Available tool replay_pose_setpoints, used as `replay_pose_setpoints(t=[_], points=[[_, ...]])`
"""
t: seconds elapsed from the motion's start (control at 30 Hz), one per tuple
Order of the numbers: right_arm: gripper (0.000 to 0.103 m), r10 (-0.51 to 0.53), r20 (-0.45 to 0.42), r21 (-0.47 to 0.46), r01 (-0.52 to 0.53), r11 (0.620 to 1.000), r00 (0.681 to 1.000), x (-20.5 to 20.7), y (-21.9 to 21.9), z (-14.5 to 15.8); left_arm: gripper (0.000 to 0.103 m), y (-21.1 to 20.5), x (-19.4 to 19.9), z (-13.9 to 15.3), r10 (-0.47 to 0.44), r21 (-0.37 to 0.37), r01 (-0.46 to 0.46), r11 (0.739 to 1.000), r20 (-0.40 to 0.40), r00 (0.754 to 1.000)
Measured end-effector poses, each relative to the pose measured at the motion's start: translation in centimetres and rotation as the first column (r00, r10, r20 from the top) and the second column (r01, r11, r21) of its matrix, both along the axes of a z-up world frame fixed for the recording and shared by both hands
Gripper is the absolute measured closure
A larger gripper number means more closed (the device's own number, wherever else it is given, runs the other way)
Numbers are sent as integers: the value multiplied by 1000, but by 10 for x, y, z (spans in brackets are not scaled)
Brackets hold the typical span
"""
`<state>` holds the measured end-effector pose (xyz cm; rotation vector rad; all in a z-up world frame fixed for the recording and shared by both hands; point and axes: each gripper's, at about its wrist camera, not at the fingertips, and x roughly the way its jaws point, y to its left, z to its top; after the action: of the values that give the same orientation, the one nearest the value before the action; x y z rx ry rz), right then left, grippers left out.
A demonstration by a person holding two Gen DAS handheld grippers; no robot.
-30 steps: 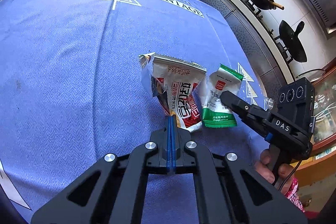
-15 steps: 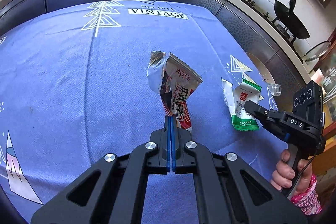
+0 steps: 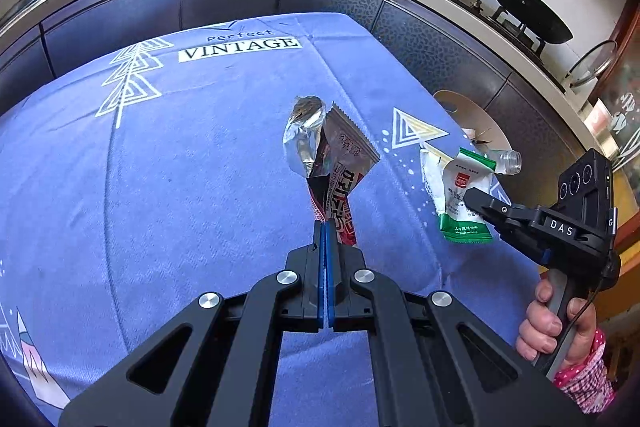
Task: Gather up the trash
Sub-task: 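Lift both wrappers and carry them toward the beige bin, then open both grippers over the bin to drop the wrappers inside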
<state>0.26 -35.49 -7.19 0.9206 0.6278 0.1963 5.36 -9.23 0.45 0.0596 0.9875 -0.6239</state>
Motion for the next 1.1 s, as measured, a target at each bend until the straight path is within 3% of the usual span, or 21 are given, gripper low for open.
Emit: replay_pose_setpoints(t=[0.3, 0.5, 0.77, 0.93, 0.97, 1.03, 1.07, 1.1], points=[[95, -125, 40, -17, 125, 992, 991, -10, -60, 10, 102, -89, 24, 14, -107, 18, 107, 994, 12, 994], [95, -278, 48, -24, 280, 960, 959, -17, -127, 9, 102, -170, 40, 20, -224, 22, 224, 974, 14, 974], [95, -428, 0, -72, 427, 902, 904, -19, -200, -6, 102, -283, 65, 5, -321, 5, 322, 947, -55, 945], [93, -469, -32, -61, 467, 882, 883, -12, -227, -21, 99, -335, 67, -18, -361, 34, 365, 930, -90, 928], [93, -465, -42, -63, 463, 884, 884, -7, -231, -24, 95, -343, 68, -25, -361, 49, 367, 929, -101, 927], [85, -453, -66, -64, 449, 891, 889, 4, -235, -29, 63, -354, 69, -39, -352, 83, 363, 928, -117, 928], [59, -446, -76, -59, 443, 895, 892, 8, -235, -32, 54, -357, 69, -45, -342, 104, 354, 930, -114, 933], [46, -451, -76, -60, 448, 892, 889, 10, -236, -33, 48, -358, 69, -47, -329, 118, 340, 933, -103, 939]])
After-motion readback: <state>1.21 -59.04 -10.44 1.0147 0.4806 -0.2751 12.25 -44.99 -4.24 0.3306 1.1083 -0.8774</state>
